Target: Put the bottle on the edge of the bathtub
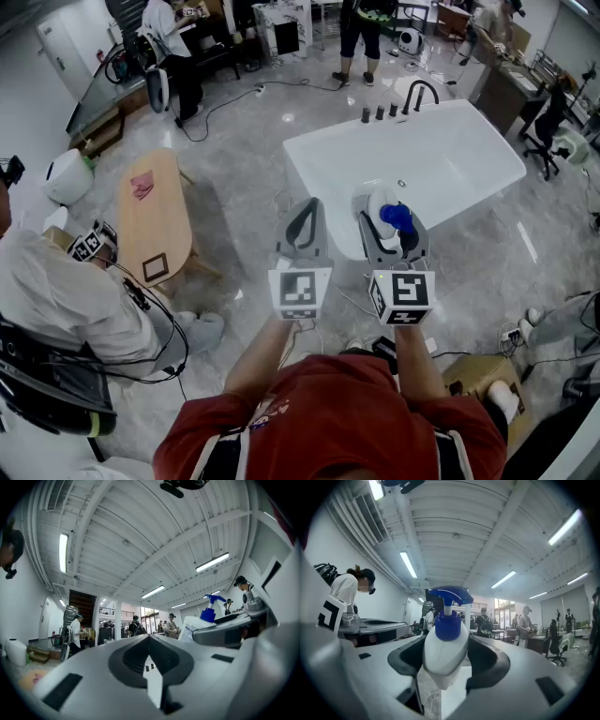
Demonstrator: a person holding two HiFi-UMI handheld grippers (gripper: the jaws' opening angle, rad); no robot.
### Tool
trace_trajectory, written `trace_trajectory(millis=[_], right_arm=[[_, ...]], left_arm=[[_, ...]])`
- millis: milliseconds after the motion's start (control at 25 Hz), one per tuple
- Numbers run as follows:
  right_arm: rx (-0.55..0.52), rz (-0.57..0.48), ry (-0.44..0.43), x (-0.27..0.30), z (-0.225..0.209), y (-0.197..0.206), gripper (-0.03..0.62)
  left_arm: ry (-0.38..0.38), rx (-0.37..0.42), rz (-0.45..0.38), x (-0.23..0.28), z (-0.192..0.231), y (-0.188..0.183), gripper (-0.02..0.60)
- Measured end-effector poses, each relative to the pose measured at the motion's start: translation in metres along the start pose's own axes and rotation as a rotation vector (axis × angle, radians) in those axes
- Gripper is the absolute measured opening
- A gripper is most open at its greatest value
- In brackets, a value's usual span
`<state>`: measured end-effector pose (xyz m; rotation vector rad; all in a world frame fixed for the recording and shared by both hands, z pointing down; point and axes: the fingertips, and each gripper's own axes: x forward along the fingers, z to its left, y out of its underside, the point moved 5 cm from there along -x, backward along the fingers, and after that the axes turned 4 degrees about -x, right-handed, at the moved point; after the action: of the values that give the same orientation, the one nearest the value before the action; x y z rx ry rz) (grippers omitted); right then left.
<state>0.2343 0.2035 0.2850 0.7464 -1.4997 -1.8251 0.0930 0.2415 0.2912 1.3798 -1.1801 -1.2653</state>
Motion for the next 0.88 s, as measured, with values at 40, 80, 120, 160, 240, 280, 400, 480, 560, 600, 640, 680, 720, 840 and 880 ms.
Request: trace_trajectory(millis=[40,80,120,160,240,280,400,480,560,600,640,680,720,840,880], right_arm=[[0.002,-0.006,0.004,-0.003,0.005,-0.001,0.275],[0.003,-0.012,0.008,-0.006,0.009,-0.002,0.275],[0.005,-0.016,0.01,-0.009,0.013,-0.003,0.275],[0.008,-0.02,0.011,-0.011,0.017,-0.004,0.275],[0.01,-0.024,0.007,-0.013,0.024,-0.007,0.275],[0.01,-0.025,0.005,-0.014,0.027,-0.008,0.275],[0.011,-0.026,0.007,-0.017,0.031,-0.008,0.275],[0.013,-0.021,0.012,-0.021,0.032,-0.006,0.275],[0.018,-0.019,0.018,-0.025,0.033,-0.005,0.275],[0.023,-0.021,0.024,-0.025,0.033,-0.005,0.275],[0.03,-0.024,0.031,-0.026,0.033,-0.005,0.275],[0.035,-0.026,0.036,-0.027,0.035,-0.004,0.275],[0.039,-0.027,0.038,-0.028,0.037,-0.003,0.275],[0.049,-0.028,0.039,-0.03,0.045,0.0,0.275],[0.05,-0.029,0.039,-0.031,0.049,0.001,0.275]], left_arm=[[0.003,0.001,-0.005,-0.006,0.001,-0.002,0.015],[0.005,0.002,-0.011,-0.011,0.001,-0.004,0.015],[0.005,0.002,-0.019,-0.016,0.002,-0.006,0.015],[0.004,-0.001,-0.027,-0.02,0.002,-0.008,0.017],[-0.005,-0.023,-0.044,-0.027,0.003,-0.014,0.015],[-0.011,-0.038,-0.053,-0.03,0.004,-0.017,0.015],[-0.003,-0.018,-0.056,-0.034,0.003,-0.02,0.015],[0.01,-0.005,-0.051,-0.038,0.0,-0.018,0.015],[0.008,-0.019,-0.051,-0.043,-0.001,-0.018,0.015],[0.007,-0.024,-0.051,-0.045,0.0,-0.018,0.017],[0.01,-0.02,-0.048,-0.046,0.0,-0.017,0.015],[0.013,-0.013,-0.046,-0.048,0.002,-0.015,0.015],[0.015,-0.012,-0.044,-0.049,0.003,-0.014,0.015],[0.02,-0.017,-0.044,-0.056,0.007,-0.013,0.017],[0.025,-0.011,-0.043,-0.058,0.008,-0.012,0.015]])
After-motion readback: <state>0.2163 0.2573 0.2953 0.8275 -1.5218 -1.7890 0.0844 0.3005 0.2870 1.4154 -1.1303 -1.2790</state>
